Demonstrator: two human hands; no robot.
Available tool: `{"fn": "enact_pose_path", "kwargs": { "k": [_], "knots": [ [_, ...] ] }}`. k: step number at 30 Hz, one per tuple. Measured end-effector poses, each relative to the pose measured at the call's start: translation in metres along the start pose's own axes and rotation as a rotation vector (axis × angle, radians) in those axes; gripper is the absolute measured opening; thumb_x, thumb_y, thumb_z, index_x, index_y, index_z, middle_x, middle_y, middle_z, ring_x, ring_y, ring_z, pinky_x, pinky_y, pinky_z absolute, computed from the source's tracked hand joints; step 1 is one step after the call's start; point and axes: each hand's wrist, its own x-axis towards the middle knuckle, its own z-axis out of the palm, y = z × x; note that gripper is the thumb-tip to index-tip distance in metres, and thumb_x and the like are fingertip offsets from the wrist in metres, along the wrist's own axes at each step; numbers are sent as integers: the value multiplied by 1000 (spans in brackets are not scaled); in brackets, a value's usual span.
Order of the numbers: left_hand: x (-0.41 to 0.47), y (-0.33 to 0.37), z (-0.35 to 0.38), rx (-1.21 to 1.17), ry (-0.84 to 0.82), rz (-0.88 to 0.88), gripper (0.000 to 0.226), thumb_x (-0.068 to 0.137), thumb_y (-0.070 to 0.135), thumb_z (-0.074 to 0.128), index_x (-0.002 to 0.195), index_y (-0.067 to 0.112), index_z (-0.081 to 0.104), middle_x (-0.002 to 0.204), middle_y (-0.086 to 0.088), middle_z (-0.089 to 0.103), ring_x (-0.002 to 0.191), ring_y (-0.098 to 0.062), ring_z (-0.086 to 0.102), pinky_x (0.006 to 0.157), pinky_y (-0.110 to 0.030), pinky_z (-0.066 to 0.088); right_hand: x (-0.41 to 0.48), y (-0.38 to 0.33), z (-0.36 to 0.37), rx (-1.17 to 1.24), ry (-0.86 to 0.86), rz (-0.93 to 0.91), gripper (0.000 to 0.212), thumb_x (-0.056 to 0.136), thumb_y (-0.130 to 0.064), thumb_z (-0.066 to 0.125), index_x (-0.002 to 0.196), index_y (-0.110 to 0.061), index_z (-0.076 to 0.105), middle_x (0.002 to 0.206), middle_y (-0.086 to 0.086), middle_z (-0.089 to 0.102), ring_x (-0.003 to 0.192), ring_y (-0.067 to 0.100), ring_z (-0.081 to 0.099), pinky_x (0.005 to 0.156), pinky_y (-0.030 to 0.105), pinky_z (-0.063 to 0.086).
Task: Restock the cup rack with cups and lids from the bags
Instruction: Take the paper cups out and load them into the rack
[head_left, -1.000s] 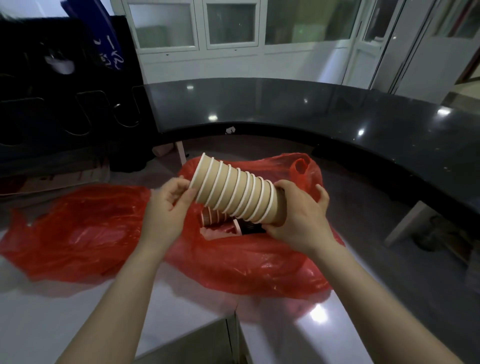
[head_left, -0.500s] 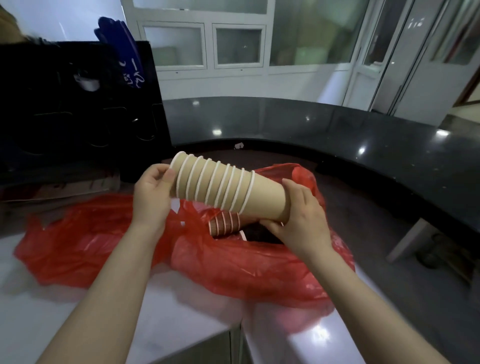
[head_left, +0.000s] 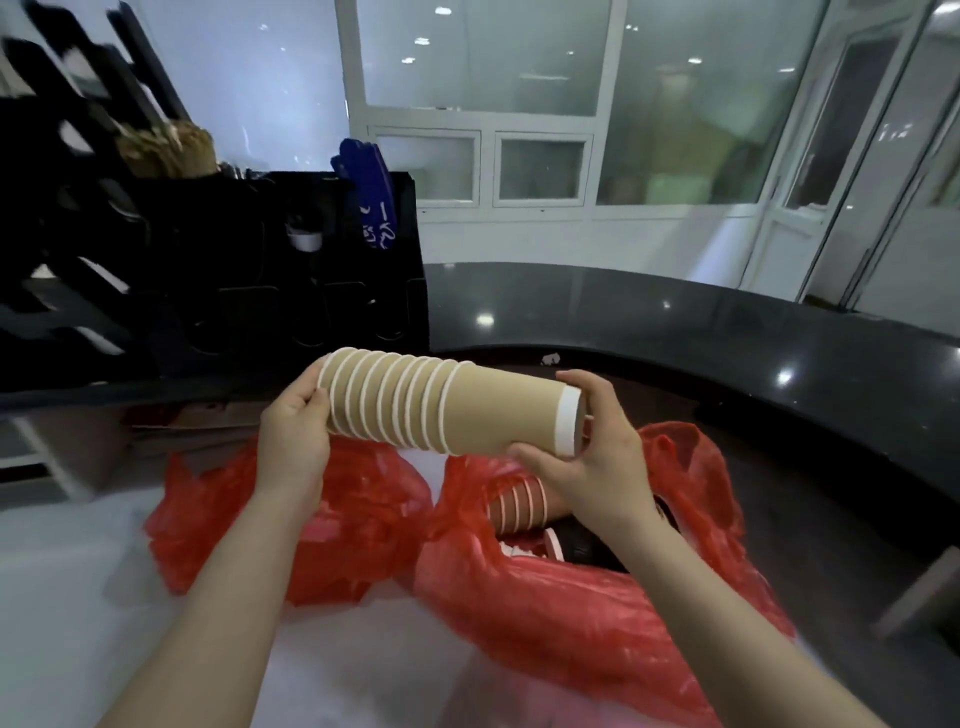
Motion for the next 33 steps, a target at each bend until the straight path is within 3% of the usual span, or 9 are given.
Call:
{"fn": "enact_pose_path", "kwargs": {
  "k": [5, 10, 14, 19, 22, 24, 26, 30, 33],
  "knots": [
    [10, 14, -52, 39, -28, 15, 32, 94, 28, 42, 103, 45, 68, 109, 8, 70, 106, -14, 64, 96, -48, 47, 14, -30, 45, 128, -28, -23, 77, 60, -34, 88, 124, -38, 45, 121, -10, 56, 110, 13, 56, 91, 47, 50],
    [30, 19, -118, -29, 17, 34, 38, 99, 16, 42, 131, 33, 53, 125, 5, 62, 116, -12, 58, 103, -47, 42, 28, -78, 102, 233, 0, -117, 79, 65, -32, 85, 128, -49, 40, 127, -22, 47, 118, 3, 49, 94, 31, 48],
    [42, 27, -167, -82, 88, 95, 40, 96, 16, 50, 125, 45, 50, 125, 14, 59, 116, -8, 56, 98, -38, 44, 37, -128, 157, 609, -23, -52, 77, 71, -10, 82, 133, -35, 44, 129, -7, 53, 114, 9, 57, 89, 26, 52],
    [68, 50, -231, -121, 63, 139, 44, 96, 6, 46, 124, 40, 51, 122, 13, 62, 112, -5, 59, 86, -26, 49, 46, -198, 230, 755, -125, -28, 60, 66, -11, 82, 120, -13, 55, 111, 8, 67, 98, 13, 67, 76, 21, 54],
    [81, 62, -275, -113, 3, 166, 50, 89, 9, 53, 135, 30, 45, 125, 10, 61, 118, -13, 56, 92, -33, 46, 49, -232, 271, 804, -162, -43, 66, 67, -5, 84, 124, -11, 52, 116, 8, 65, 106, 18, 64, 84, 31, 55],
    [84, 70, -297, -51, -87, 185, 62, 80, 14, 60, 138, 28, 42, 130, 6, 58, 122, -16, 54, 96, -39, 45, 47, -250, 295, 804, -204, -83, 70, 63, -16, 87, 124, -10, 53, 116, 8, 65, 108, 19, 63, 87, 35, 54],
    [86, 77, -314, 46, -113, 207, 70, 80, 10, 60, 143, 28, 35, 138, 4, 51, 128, -15, 48, 103, -43, 41, 43, -267, 316, 754, -228, -136, 72, 58, -29, 86, 120, -11, 56, 112, 6, 66, 106, 16, 63, 83, 28, 53],
    [98, 93, -346, 186, -58, 224, 73, 85, -5, 59, 146, 20, 28, 140, 2, 48, 129, -14, 47, 105, -40, 42, 46, -295, 344, 726, -260, -217, 65, 55, -19, 91, 111, -26, 57, 105, -14, 65, 100, -3, 61, 77, 11, 49],
    [109, 103, -366, 323, -5, 258, 75, 86, -7, 59, 148, 20, 25, 142, 3, 46, 131, -13, 44, 107, -39, 40, 56, -311, 357, 719, -288, -275, 69, 54, -23, 88, 112, -33, 53, 107, -25, 59, 103, -11, 55, 79, 6, 46]
  ]
}}
